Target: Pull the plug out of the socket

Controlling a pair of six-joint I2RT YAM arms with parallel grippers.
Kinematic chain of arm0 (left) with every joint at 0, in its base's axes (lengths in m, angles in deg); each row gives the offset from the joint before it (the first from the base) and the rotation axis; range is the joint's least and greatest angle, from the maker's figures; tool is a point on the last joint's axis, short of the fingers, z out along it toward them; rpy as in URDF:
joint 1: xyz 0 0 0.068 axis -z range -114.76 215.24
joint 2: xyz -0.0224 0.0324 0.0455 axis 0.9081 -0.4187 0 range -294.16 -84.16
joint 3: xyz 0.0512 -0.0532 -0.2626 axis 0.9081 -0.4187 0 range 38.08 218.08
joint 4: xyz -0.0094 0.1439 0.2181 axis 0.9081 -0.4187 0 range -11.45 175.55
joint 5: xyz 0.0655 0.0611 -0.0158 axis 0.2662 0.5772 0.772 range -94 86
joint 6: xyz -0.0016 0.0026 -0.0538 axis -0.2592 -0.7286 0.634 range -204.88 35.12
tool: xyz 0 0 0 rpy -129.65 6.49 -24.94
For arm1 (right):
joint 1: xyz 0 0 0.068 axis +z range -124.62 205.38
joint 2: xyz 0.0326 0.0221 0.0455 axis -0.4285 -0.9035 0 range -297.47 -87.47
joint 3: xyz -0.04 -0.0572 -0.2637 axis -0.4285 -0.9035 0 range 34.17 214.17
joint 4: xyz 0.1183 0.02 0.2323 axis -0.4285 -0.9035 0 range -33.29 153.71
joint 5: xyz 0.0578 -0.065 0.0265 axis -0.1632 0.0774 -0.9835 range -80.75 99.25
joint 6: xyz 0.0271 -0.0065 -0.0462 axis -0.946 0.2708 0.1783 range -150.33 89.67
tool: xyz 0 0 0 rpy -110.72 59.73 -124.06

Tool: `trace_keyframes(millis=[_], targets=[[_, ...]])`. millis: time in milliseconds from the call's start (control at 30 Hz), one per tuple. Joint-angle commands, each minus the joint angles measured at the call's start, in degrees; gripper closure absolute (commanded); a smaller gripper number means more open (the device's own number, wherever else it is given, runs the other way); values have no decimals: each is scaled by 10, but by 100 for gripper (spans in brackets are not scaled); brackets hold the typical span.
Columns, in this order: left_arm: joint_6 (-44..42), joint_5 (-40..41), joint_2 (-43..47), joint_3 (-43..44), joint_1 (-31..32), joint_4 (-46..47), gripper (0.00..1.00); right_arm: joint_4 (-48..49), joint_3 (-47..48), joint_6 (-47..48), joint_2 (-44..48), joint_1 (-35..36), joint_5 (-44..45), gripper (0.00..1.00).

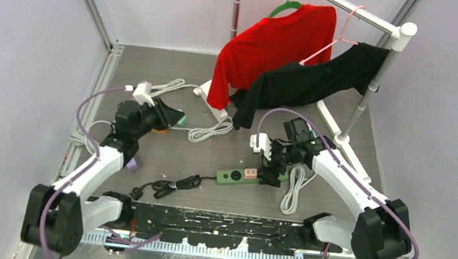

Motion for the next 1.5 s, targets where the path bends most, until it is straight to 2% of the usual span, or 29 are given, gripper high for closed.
trace_keyframes(millis=[0,67,233,367,433,700,833,967,1167,1267,1467], targets=[[209,-85,-72,40,-100,109,100,-8,8,13,18,-2,-14,0],[253,-52,-106,62,-128,83,100,-12,6,25,21,-2,-16,0],[271,140,-181,191,-146,-168,100,-18,0,43,26,-2,-19,0],[267,239,-237,279,-153,-267,100,-24,-2,53,26,-1,-20,0],[268,260,-270,313,-161,-297,100,-26,-3,57,25,-1,-19,0],[279,221,-390,388,-204,-349,96,-31,-4,66,27,-1,-16,0],[263,186,-431,410,-222,-348,89,-34,-5,71,25,-1,-14,0],[253,182,-451,418,-229,-346,71,-37,-4,75,23,-2,-11,0],[245,178,-447,417,-234,-349,32,-39,-5,78,21,-1,-9,0],[242,176,-423,416,-234,-350,25,-40,-4,78,22,-1,-10,0],[232,163,-324,364,-233,-321,24,-42,-3,79,25,-1,-12,0]])
